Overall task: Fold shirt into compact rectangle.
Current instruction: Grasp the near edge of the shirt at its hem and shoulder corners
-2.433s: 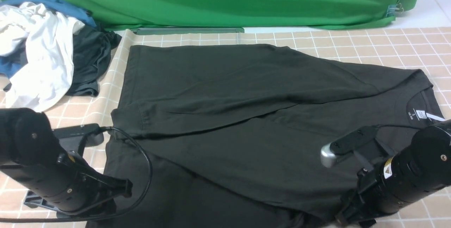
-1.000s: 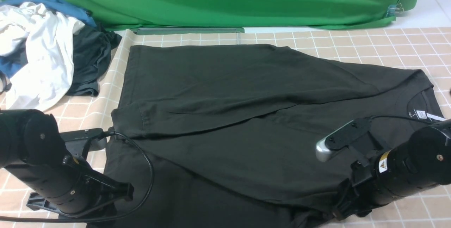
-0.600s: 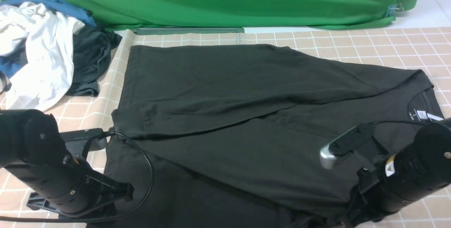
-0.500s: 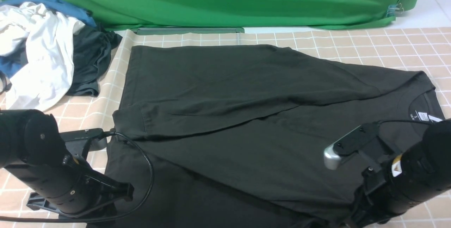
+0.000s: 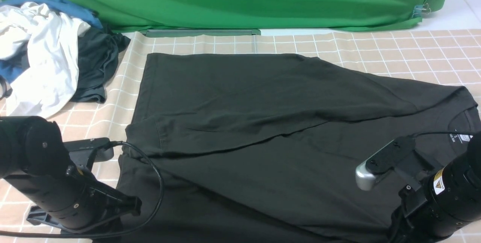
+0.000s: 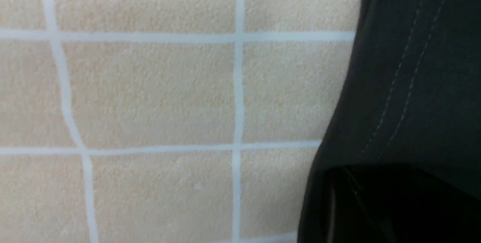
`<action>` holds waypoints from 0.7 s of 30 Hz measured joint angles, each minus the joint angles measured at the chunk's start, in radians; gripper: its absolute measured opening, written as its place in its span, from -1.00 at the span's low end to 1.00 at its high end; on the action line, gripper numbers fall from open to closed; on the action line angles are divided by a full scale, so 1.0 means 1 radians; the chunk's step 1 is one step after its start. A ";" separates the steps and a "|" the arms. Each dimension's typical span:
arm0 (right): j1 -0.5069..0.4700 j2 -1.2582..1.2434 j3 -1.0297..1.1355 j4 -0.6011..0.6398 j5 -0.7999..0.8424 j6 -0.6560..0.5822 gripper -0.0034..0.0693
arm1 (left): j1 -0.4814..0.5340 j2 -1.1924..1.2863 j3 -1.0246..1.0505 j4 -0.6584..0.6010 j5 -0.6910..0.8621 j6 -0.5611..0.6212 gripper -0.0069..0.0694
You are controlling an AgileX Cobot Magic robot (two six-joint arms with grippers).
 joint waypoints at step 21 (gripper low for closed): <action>0.000 0.000 0.000 -0.015 -0.030 0.011 0.24 | 0.000 -0.134 0.115 0.040 0.060 -0.015 0.48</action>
